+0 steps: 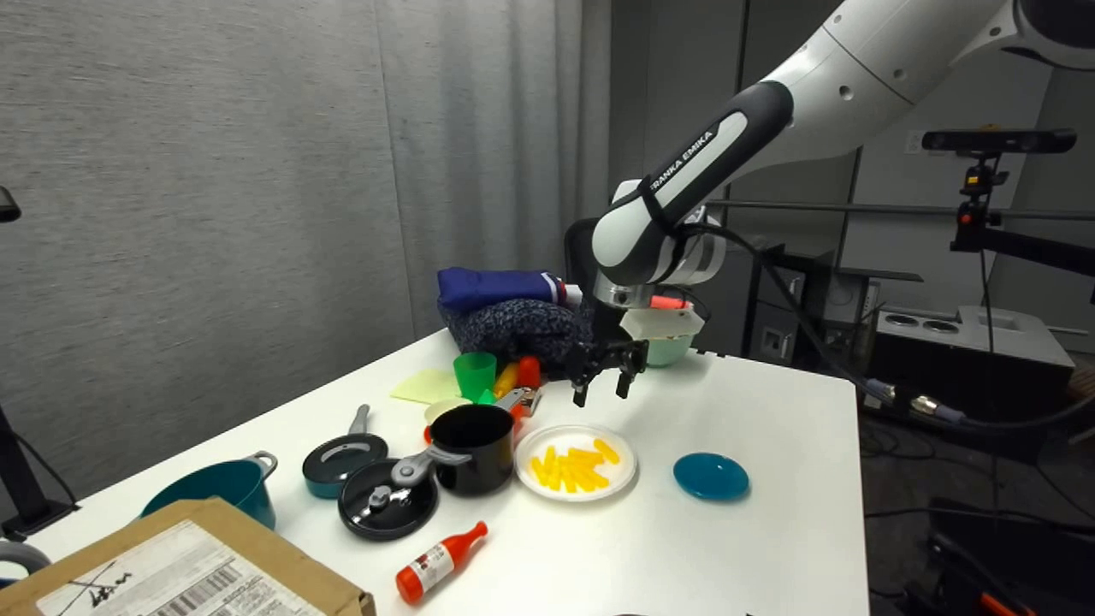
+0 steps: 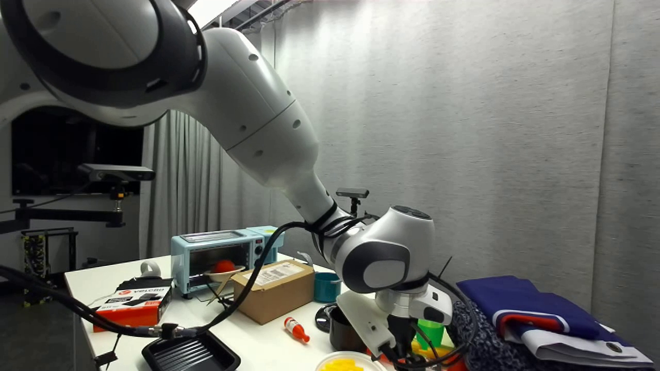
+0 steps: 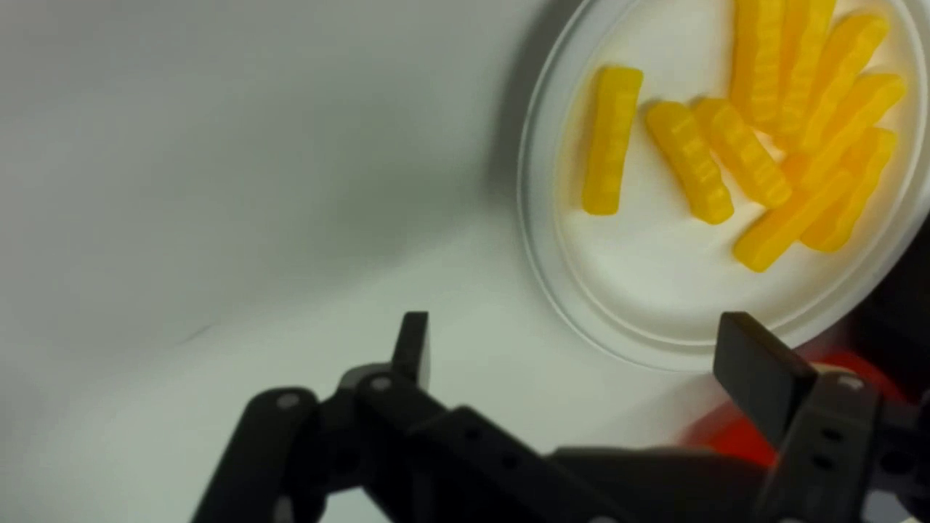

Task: Pour the fries on the white plate into the black pot

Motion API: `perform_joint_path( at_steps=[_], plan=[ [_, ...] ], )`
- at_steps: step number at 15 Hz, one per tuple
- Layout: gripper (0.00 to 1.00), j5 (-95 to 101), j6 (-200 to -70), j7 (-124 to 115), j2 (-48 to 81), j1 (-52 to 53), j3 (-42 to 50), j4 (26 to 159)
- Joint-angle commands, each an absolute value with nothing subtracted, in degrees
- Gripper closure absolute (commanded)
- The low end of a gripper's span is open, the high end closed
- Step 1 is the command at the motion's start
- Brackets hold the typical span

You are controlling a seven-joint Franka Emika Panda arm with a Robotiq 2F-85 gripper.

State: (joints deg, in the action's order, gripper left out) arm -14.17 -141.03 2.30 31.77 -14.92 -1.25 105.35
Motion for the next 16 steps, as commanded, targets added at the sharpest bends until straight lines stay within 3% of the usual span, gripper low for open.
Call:
perform_joint_path(
  at_steps=[1, 16],
  plan=[
    [0.00, -15.9, -137.1, 8.5, 36.9, -16.8, -1.8, 97.7],
    [0.00, -26.9, -119.4, 26.7, 47.0, -24.9, -7.4, 84.4]
  ],
)
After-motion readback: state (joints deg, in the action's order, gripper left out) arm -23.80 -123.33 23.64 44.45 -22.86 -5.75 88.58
